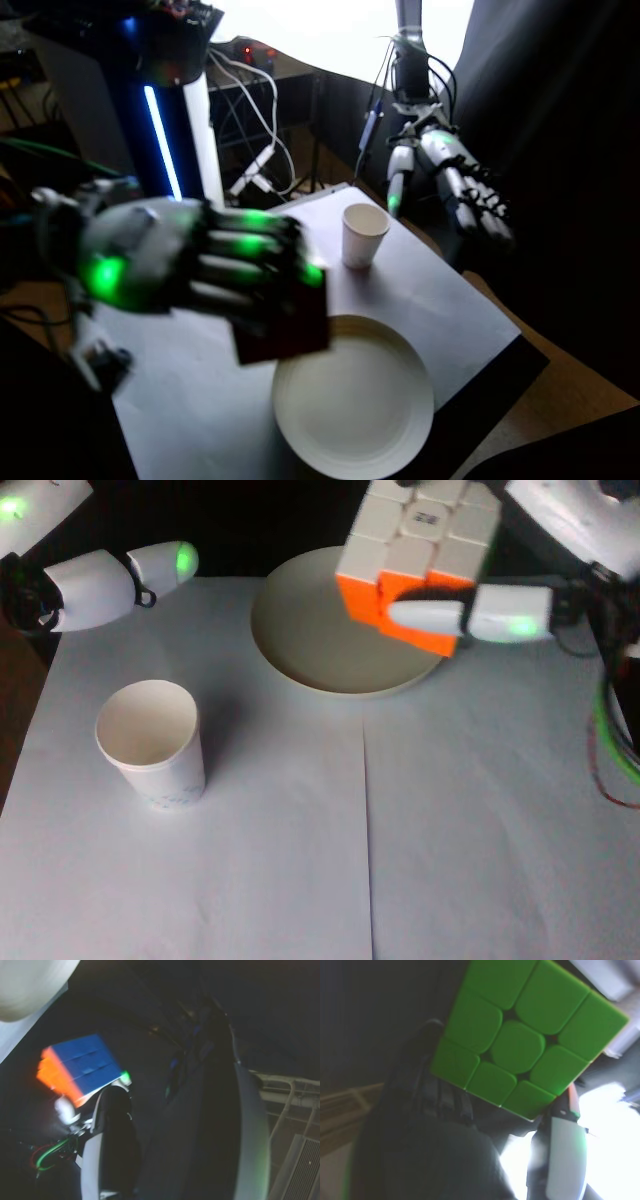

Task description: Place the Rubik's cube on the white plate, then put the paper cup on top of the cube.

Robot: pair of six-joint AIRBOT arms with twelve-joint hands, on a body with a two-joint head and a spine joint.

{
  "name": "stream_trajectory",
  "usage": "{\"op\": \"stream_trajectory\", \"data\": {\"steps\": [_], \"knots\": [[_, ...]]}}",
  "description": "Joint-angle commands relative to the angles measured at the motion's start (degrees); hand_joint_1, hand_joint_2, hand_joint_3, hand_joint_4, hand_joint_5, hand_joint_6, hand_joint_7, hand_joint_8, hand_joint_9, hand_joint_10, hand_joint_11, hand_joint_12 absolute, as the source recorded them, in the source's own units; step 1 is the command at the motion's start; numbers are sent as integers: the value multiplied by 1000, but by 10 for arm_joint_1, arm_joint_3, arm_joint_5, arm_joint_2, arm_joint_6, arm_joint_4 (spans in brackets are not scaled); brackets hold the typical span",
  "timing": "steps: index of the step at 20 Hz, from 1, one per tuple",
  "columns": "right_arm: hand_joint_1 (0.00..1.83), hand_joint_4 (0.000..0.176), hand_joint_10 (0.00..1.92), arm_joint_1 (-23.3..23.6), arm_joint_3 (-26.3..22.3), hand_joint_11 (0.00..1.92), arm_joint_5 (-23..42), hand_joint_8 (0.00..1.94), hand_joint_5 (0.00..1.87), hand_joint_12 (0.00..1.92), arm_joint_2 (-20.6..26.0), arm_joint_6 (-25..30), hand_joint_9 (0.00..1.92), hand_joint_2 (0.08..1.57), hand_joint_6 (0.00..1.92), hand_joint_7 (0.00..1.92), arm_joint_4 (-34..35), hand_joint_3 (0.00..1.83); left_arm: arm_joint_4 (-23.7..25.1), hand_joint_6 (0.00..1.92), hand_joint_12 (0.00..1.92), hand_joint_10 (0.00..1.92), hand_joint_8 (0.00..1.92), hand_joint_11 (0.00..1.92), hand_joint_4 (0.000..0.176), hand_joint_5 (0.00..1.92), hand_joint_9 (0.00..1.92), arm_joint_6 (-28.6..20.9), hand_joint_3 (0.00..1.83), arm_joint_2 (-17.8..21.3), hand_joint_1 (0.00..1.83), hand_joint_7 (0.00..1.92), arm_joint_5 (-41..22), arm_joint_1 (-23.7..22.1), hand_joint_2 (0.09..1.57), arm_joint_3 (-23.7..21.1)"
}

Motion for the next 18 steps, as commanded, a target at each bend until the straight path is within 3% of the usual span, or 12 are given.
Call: {"op": "stream_trajectory", "data": {"steps": [1, 3, 4, 6, 8, 9, 10, 11, 12, 16, 17, 18], "knots": [[1124, 0, 1821, 13, 8, 599, 54, 1508, 238, 1921, -8, 5, 452, 1136, 1292, 280, 3, 0, -7, 2, 328, 0, 0, 0, 108, 82, 0, 0, 0, 3, 376, 0, -73, -3, 1355, 0], [1113, 0, 1776, 20, 40, 525, 32, 1440, 200, 1921, -37, 5, 422, 1137, 1348, 272, 26, 0, -8, 1, 247, 0, 0, 0, 99, 85, 0, 0, 0, 2, 383, 0, -76, -2, 1362, 1], [1079, 0, 1860, 24, 55, 679, 13, 1499, 199, 1921, -49, 5, 506, 1148, 1331, 298, 36, 2, -8, 1, 170, 0, 0, 0, 90, 93, 0, 0, 2, 1, 368, 0, -77, -2, 1369, 2], [1074, 0, 1672, 25, 76, 781, -8, 1374, 242, 1921, -66, 5, 655, 1152, 1252, 363, 54, 1, -9, 2, 121, 0, 0, 0, 83, 92, 0, 0, 0, 1, 370, 0, -79, 0, 1371, 2], [1102, 0, 1806, 25, 98, 669, -37, 1443, 197, 1921, -84, 5, 513, 1171, 1211, 273, 68, 5, -9, 9, 51, 0, 0, 0, 77, 82, 0, 0, 1, 1, 372, 0, -81, 3, 1380, 1], [1087, 0, 1902, 25, 109, 791, -50, 1517, 154, 1921, -94, 5, 533, 1176, 1295, 201, 74, 2, -10, 1, 0, 0, 0, 0, 65, 71, 0, 0, 3, 1, 316, 0, -81, 3, 1388, 1], [1088, 0, 1844, 25, 116, 920, -57, 1478, 146, 1921, -101, 5, 619, 1173, 1342, 213, 80, 0, -10, 1, 3, 0, 0, 7, 63, 70, 0, 0, 3, 2, 324, 0, -82, 3, 1390, 1], [1081, 3, 1793, 25, 121, 967, -62, 1454, 134, 1921, -106, 5, 682, 1183, 1345, 233, 85, 3, -10, 0, 14, 0, 0, 27, 79, 64, 0, 0, 0, 2, 323, 0, -83, 3, 1383, 1], [1103, 0, 1692, 25, 124, 836, -64, 1358, 164, 1921, -109, 5, 643, 1183, 1260, 243, 89, 1, -10, 16, 252, 0, 0, 9, 88, 64, 0, 0, 12, 2, 309, 0, -83, 3, 1359, 1], [1107, 0, 1467, 25, 129, 725, -64, 1125, 153, 1817, -111, 5, 595, 1181, 1159, 262, 102, 0, -10, 1, 270, 0, 0, 0, 89, 53, 0, -1, 5, 2, 289, 0, -83, 4, 1383, 1], [955, 6, 1360, 25, 131, 213, -64, 962, 101, 1875, -111, 5, 197, 1205, 961, 141, 112, 3, -10, 3, 202, 0, 0, 0, 106, 69, 0, -1, 0, 2, 386, 0, -83, 4, 1364, 1], [856, 16, 1209, 25, 132, 42, -64, 711, 59, 1831, -111, 5, 62, 1219, 801, 103, 117, 3, -10, 1, 202, 0, 0, 0, 112, 67, 0, -1, 0, 2, 362, 0, -83, 4, 1356, 1]]}}
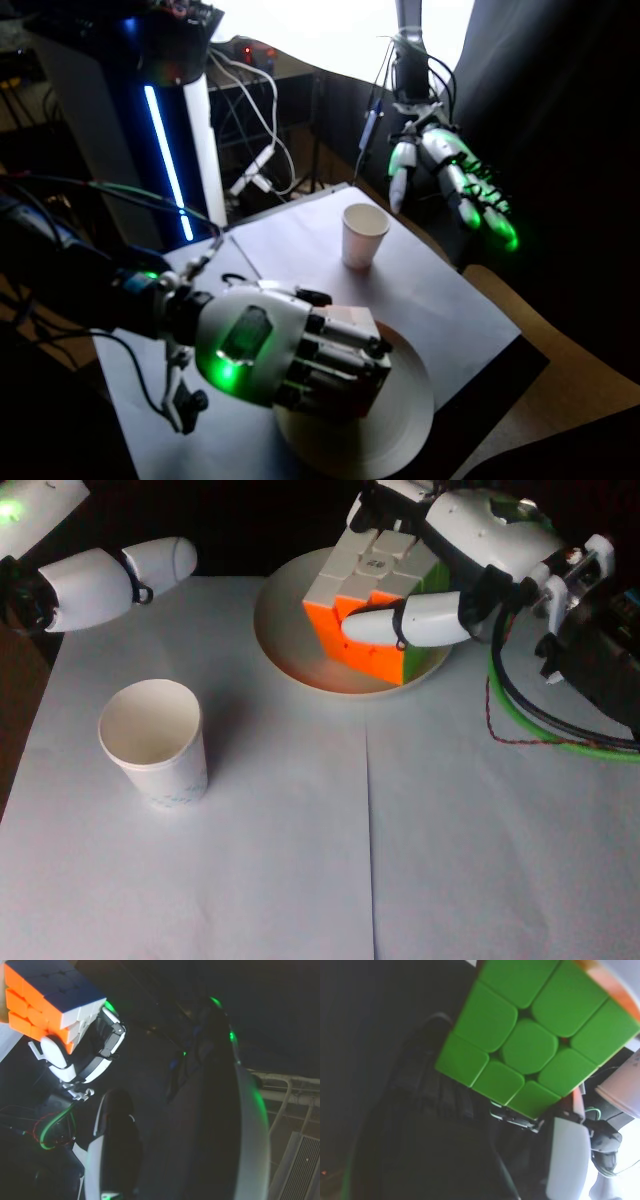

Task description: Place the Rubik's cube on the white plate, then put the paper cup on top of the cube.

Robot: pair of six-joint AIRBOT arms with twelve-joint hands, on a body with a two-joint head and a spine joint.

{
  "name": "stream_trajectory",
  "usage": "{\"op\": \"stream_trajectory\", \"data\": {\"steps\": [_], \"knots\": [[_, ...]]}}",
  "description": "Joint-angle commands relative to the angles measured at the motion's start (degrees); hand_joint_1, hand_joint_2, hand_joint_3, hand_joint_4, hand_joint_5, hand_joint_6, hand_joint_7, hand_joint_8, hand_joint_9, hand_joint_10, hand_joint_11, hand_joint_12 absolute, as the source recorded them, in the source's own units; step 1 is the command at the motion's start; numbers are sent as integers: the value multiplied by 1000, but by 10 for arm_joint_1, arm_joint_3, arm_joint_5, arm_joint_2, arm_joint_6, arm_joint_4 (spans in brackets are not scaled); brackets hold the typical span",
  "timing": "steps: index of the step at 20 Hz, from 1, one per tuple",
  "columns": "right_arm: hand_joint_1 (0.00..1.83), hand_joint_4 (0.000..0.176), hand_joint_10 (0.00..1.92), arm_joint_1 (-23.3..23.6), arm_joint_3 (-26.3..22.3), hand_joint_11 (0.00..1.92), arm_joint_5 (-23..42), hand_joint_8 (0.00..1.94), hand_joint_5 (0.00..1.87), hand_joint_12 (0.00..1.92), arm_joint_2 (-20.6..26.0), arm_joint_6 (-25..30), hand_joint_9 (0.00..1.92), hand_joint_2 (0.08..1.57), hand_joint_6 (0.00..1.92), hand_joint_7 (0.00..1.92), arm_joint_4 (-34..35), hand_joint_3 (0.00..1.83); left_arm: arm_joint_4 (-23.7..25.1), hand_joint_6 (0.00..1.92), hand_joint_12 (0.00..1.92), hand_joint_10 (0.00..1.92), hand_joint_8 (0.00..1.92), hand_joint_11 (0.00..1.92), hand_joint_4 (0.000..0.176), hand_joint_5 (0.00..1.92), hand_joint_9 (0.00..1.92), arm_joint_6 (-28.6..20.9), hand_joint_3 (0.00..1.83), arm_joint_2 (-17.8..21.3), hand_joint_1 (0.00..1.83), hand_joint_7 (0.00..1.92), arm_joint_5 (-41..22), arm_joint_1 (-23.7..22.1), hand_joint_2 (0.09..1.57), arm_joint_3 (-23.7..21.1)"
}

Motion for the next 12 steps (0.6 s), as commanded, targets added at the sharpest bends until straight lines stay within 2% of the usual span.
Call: {"op": "stream_trajectory", "data": {"steps": [1, 2, 3, 4, 5, 6, 7, 8, 9, 10, 11, 12], "knots": [[664, 0, 753, 8, 3, 1, 75, 264, 44, 1393, 1, 1, 39, 1216, 357, 109, 2, 0, -7, 4, 214, 0, 0, 0, 90, 78, 0, 0, 0, 2, 315, 0, -72, -3, 1352, 1], [575, 18, 452, 5, 3, 0, 75, 61, 33, 1029, 1, 1, 39, 1208, 116, 74, 5, 0, -7, 3, 219, 0, 0, 0, 93, 76, 0, 0, 0, 2, 301, 0, -72, -3, 1347, 0], [483, 53, 152, 2, 3, 0, 75, 1, 0, 628, 1, 1, 13, 1207, 4, 2, 9, 0, -7, 4, 221, 0, 0, 0, 80, 79, 0, 0, 0, 2, 301, 0, -72, -2, 1352, 0], [488, 111, 23, 0, 3, 0, 75, 0, 0, 333, 1, 1, 1, 1165, 0, 0, 12, 0, -8, 0, 217, 0, 0, 0, 94, 70, 0, 0, 0, 2, 318, 0, -73, -1, 1353, 0], [470, 135, 0, -2, 3, 0, 75, 0, 0, 447, 1, 1, 0, 1147, 0, 0, 14, 0, -8, 1, 147, 0, 0, 0, 105, 65, 0, -1, 0, 2, 333, 0, -73, -1, 1355, 0], [429, 123, 2, -2, 3, 0, 75, 0, 0, 976, 1, 1, 6, 1133, 0, 0, 15, 0, -8, 0, 145, 0, 0, 0, 106, 62, 0, -1, 2, 2, 340, 0, -73, -1, 1359, 0], [404, 104, 10, -4, 3, 0, 75, 0, 0, 1374, 1, 1, 32, 1125, 0, 0, 17, 0, -9, 4, 152, 0, 0, 0, 89, 73, 0, -1, 0, 2, 351, 0, -73, -1, 1356, 0], [390, 107, 10, -5, 2, 0, 75, 0, 0, 1361, 1, 1, 37, 1115, 0, 0, 17, 0, -9, 3, 154, 0, 0, 0, 92, 73, 0, -1, 2, 2, 352, 0, -73, -1, 1360, 0], [406, 144, 3, -5, -1, 0, 75, 0, 0, 992, 1, 1, 1, 1077, 0, 0, 17, 0, -9, 2, 154, 0, 0, 0, 109, 72, 0, -1, 0, 3, 355, 0, -74, 0, 1353, 0], [417, 137, 0, -5, -2, 0, 75, 0, 0, 763, 2, 1, 0, 1077, 0, 0, 17, 0, -9, 1, 152, 0, 0, 0, 109, 68, 0, -1, 0, 3, 356, 0, -74, 0, 1355, 0], [418, 137, 0, -5, -6, 0, 76, 0, 0, 424, 4, 1, 0, 1079, 0, 0, 17, 0, -10, 1, 194, 0, 0, 0, 110, 74, 0, -1, 0, 3, 373, 0, -74, 1, 1360, -1], [424, 127, 0, -5, -15, 0, 77, 0, 0, 313, 7, 1, 0, 1078, 0, 0, 15, 0, -11, 0, 209, 0, 0, 0, 106, 71, 0, -1, 2, 3, 362, 0, -75, 2, 1365, -1]]}}
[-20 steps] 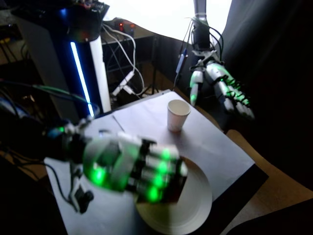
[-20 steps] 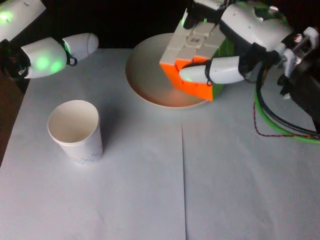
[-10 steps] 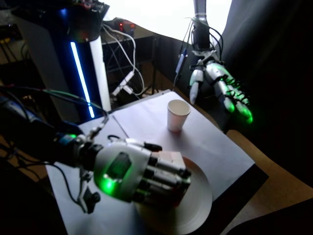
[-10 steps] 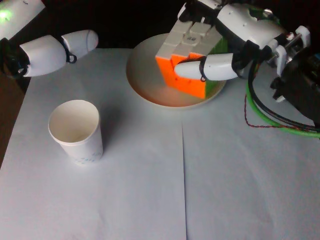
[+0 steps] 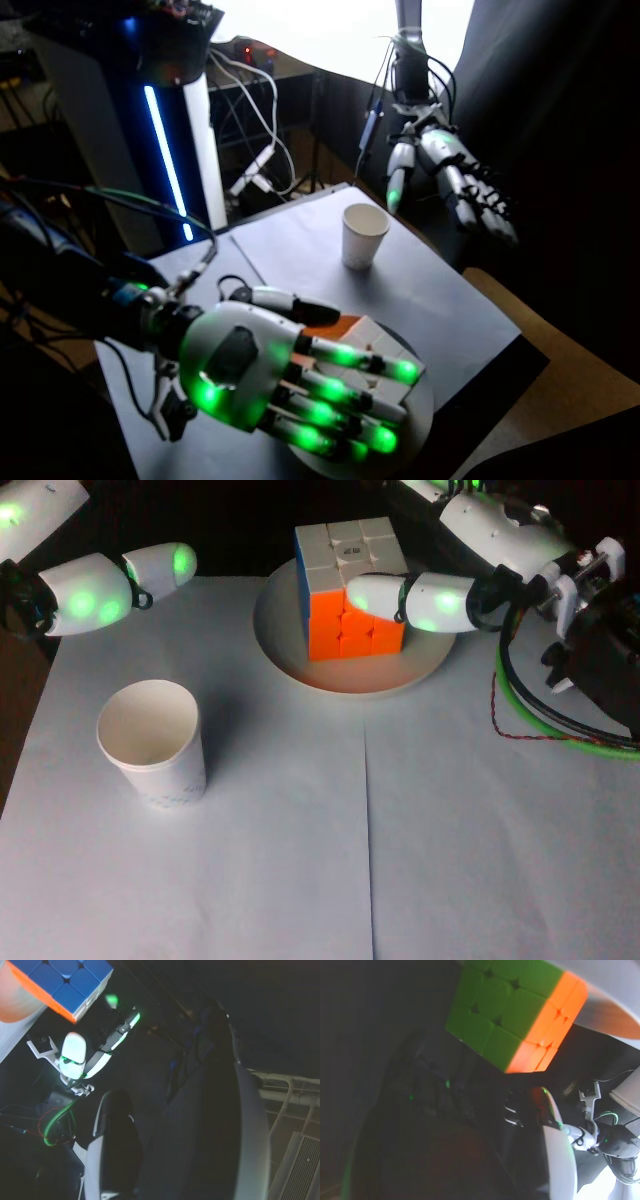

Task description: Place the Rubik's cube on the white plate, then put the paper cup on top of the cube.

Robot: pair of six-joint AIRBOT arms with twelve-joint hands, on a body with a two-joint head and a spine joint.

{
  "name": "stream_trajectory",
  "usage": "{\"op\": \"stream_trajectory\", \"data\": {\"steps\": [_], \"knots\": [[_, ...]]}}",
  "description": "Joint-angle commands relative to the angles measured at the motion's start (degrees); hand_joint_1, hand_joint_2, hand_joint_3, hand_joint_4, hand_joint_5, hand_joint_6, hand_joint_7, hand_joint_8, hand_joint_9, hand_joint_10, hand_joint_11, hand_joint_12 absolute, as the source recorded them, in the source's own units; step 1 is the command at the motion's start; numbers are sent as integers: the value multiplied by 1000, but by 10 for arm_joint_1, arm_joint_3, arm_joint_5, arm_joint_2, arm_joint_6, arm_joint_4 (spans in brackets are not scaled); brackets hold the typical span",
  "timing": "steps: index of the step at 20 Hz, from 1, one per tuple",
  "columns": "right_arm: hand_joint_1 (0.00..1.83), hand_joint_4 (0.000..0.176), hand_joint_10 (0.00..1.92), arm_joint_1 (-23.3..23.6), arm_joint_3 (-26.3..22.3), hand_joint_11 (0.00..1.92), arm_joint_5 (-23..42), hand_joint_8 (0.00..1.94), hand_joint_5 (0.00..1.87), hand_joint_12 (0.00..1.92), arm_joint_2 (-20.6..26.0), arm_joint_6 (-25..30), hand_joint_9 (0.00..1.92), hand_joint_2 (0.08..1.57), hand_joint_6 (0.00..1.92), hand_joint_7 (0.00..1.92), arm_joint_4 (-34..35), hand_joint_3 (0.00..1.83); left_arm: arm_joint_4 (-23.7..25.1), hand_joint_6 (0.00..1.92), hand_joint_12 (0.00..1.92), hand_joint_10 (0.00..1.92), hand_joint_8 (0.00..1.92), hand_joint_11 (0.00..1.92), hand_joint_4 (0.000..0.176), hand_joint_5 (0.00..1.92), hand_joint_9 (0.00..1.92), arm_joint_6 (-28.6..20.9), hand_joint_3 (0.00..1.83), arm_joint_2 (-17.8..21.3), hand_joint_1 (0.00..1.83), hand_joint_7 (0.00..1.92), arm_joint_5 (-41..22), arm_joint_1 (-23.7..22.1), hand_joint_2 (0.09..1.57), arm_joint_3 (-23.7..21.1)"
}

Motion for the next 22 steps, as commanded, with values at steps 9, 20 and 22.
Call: {"op": "stream_trajectory", "data": {"steps": [9, 20, 22], "knots": [[615, 99, 67, -27, -121, 7, 180, 0, 0, 538, 107, -57, 87, 1157, 0, 0, -33, 2, -22, 0, 27, 0, 0, 40, 72, 69, 0, -1, 0, 17, 383, 0, -85, 11, 1271, -12], [1085, 0, 1640, -169, -266, 115, 268, 1697, 459, 1906, 239, -61, 413, 1364, 1603, 657, -84, 1, -26, 5, 630, 2, 2, 0, 75, 67, 32, 0, 0, 60, 500, 20, -154, 79, 1057, -65], [1084, 0, 1674, -183, -275, 76, 268, 1719, 461, 1921, 249, -64, 398, 1367, 1598, 652, -84, 1, -24, 9, 579, 11, 12, 0, 59, 97, 59, 0, 0, 69, 482, 69, -173, 106, 1035, -84]]}}
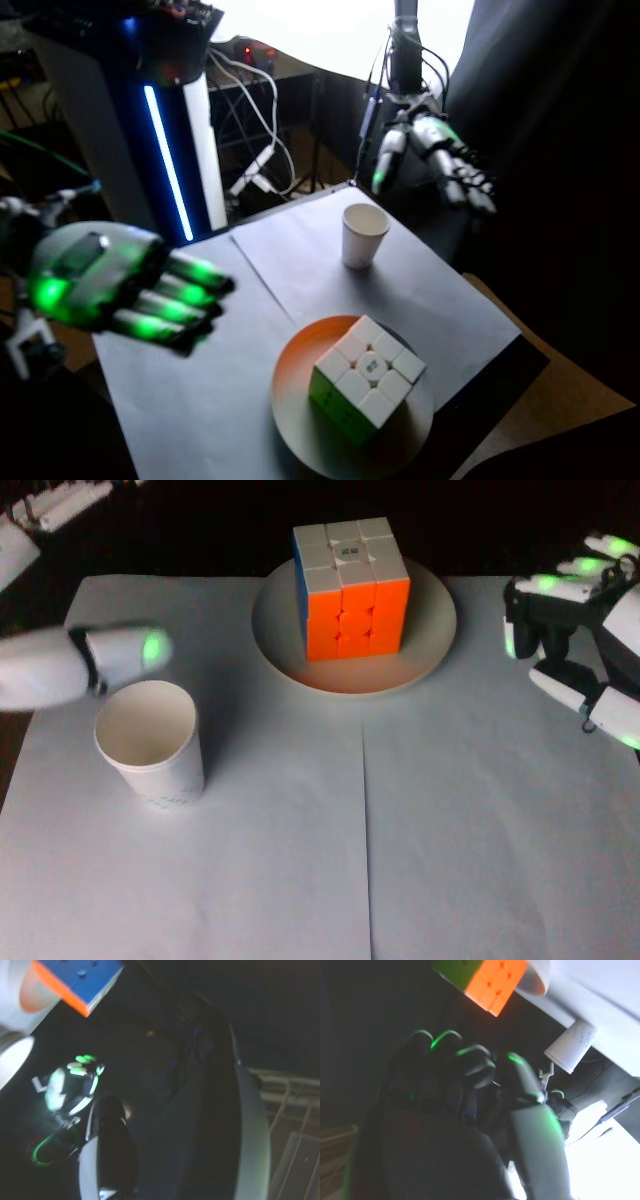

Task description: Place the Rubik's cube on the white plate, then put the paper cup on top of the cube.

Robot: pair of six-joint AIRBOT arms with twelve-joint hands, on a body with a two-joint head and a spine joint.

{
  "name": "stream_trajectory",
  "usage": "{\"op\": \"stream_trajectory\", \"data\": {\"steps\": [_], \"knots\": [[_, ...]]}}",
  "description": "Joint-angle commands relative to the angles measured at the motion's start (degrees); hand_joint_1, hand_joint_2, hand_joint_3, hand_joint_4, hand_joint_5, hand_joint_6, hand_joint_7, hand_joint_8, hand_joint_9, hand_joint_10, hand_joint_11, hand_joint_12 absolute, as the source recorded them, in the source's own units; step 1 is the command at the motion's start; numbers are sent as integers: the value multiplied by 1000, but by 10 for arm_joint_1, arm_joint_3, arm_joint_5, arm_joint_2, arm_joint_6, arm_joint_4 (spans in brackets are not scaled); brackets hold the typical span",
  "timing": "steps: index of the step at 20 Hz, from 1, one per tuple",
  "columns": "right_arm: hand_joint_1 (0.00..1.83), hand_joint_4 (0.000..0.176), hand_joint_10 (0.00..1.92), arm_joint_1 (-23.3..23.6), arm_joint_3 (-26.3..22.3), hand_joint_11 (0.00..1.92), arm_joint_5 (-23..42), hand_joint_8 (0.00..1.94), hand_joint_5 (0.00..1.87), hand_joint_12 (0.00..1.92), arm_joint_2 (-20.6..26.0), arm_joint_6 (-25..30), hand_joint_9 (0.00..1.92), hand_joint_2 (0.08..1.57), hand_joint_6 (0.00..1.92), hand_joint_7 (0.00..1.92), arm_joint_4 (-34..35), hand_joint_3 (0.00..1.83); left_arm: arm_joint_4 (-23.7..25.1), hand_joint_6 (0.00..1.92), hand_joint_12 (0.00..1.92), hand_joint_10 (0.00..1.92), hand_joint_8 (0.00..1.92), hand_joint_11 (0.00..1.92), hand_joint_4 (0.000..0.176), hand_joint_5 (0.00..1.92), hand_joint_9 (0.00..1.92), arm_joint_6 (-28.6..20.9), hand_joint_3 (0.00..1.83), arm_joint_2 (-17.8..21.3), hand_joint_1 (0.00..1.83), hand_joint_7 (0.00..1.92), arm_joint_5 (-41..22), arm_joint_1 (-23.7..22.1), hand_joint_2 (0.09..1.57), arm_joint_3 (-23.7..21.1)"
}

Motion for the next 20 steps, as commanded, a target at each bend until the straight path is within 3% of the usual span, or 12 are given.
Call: {"op": "stream_trajectory", "data": {"steps": [1, 2, 4, 6, 7, 8, 13, 15, 16, 18, 19, 20], "knots": [[1059, 0, 1735, 2, -3, 116, 74, 1729, 443, 1921, 3, 0, 386, 1380, 1649, 627, -7, 3, -4, 3, 581, 7, 6, 0, 78, 85, 54, -1, 0, 8, 470, 59, -91, 12, 1034, -8], [1052, 0, 1667, -1, -5, 233, 74, 1662, 453, 1875, 5, 0, 441, 1376, 1688, 631, -7, 0, -4, 2, 298, 1, 0, 0, 109, 50, 46, -1, 0, 12, 543, 40, -99, 28, 995, -18], [1048, 0, 1649, -4, -8, 102, 74, 1693, 420, 1897, 7, 0, 391, 1386, 1703, 632, -6, 2, -5, 0, 660, 3, 0, 0, 152, 70, 66, -2, 5, 17, 601, 57, -108, 57, 987, -35], [1062, 0, 1681, -5, -8, 40, 74, 1727, 404, 1921, 7, 0, 359, 1391, 1688, 638, -6, 1, -14, 2, 727, 1, 2, 0, 78, 91, 75, -2, 1, 18, 542, 67, -112, 90, 1011, -47], [1062, 0, 1683, -5, -8, 45, 74, 1728, 403, 1921, 7, 0, 359, 1391, 1687, 638, -6, 1, -19, 3, 719, 1, 2, 0, 74, 95, 75, -4, 1, 18, 547, 70, -113, 101, 1012, -49], [1056, 0, 1758, -5, -7, 338, 74, 1709, 411, 1921, 7, 0, 455, 1390, 1691, 631, -6, 0, -20, 0, 322, 1, 1, 0, 126, 15, 16, -5, 0, 19, 641, 36, -105, 110, 989, -51], [1068, 0, 1798, -6, -7, 354, 74, 1736, 398, 1921, 6, 0, 475, 1392, 1676, 640, -3, 1, -9, 0, 0, 0, 3, 0, 133, 0, 0, -4, 0, 10, 624, 24, -56, 110, 959, -45], [1059, 0, 1785, -6, -6, 317, 74, 1730, 382, 1921, 5, 0, 466, 1398, 1709, 638, -2, 1, -9, 0, 0, 3, 14, 0, 99, 1, 7, -5, 3, -1, 554, 60, -45, 109, 975, -38], [1049, 0, 1721, -6, -6, 154, 74, 1728, 379, 1921, 4, 0, 412, 1402, 1738, 629, -1, 2, -9, 0, 0, 5, 12, 0, 113, 0, 15, -5, 1, -5, 430, 64, -41, 108, 969, -36], [1076, 0, 1851, -6, -6, 546, 74, 1765, 364, 1921, 4, 0, 557, 1405, 1688, 641, -1, 0, -9, 17, 14, 31, 27, 25, 173, 51, 96, -5, 10, -16, 561, 143, -28, 101, 995, -29], [1086, 0, 1865, -7, -6, 558, 74, 1778, 370, 1921, 4, 0, 585, 1402, 1667, 647, -1, 0, -9, 16, 219, 19, 17, 4, 173, 92, 122, -5, 9, -20, 649, 170, -24, 98, 1025, -26], [1082, 0, 1846, -7, -6, 392, 74, 1786, 379, 1921, 4, 0, 512, 1400, 1656, 643, 0, 0, -9, 26, 502, 27, 16, 0, 116, 202, 193, -5, 8, -24, 722, 257, -18, 94, 1094, -22]]}}
